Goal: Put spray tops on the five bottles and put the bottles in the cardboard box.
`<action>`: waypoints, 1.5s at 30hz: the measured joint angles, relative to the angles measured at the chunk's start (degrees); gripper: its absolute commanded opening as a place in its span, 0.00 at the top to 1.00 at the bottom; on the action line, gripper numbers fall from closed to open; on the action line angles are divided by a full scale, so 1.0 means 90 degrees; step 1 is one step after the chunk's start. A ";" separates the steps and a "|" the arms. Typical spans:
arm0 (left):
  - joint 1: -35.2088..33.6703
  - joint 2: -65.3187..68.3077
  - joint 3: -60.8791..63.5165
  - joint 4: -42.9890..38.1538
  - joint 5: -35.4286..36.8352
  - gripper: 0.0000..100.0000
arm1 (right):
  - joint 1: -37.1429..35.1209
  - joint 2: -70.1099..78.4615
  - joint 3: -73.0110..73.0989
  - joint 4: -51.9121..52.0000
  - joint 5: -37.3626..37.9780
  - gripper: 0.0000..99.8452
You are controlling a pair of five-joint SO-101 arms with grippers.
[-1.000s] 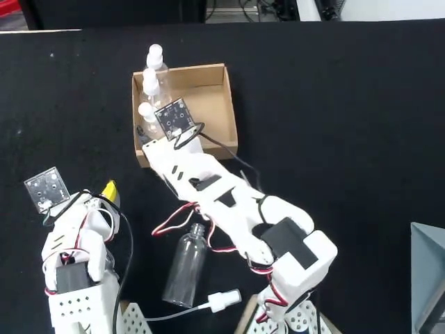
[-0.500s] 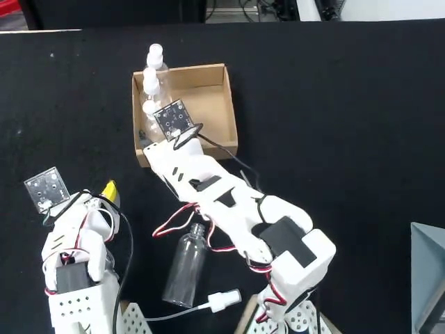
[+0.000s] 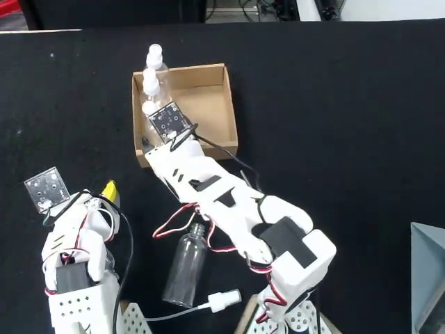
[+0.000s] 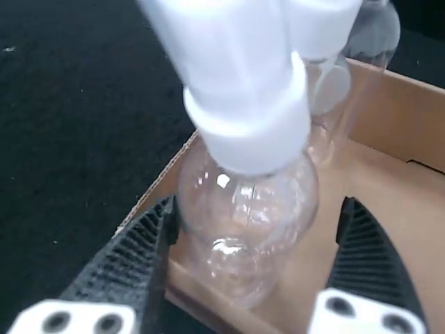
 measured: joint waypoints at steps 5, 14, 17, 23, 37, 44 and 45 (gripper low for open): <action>0.0000 0.0000 0.0000 0.0000 0.0000 0.79 | 0.0000 -0.0283 -0.0010 0.0518 0.0000 0.69; 0.0000 0.0000 0.0000 0.0000 0.0000 0.79 | -0.0020 -0.0840 0.0000 0.1348 0.0000 0.69; 0.0000 0.0000 0.0000 0.0000 0.0000 0.79 | -0.0020 -0.1065 0.0000 0.1621 0.0000 0.69; 0.0000 0.0000 0.0000 0.0000 0.0000 0.79 | -0.0020 -0.1680 0.0000 0.2598 0.0000 0.69; -0.0117 0.0000 0.0000 0.0000 0.0000 0.79 | -0.0020 -0.3155 0.0000 0.4698 -0.0127 0.69; -0.0127 0.0000 0.0000 0.0000 0.0000 0.79 | -0.0020 -0.3829 0.0000 0.5763 -0.0850 0.69; -0.0127 0.0000 0.0000 0.0000 0.0000 0.79 | -0.0020 -0.3917 0.0000 0.5939 -0.0928 0.69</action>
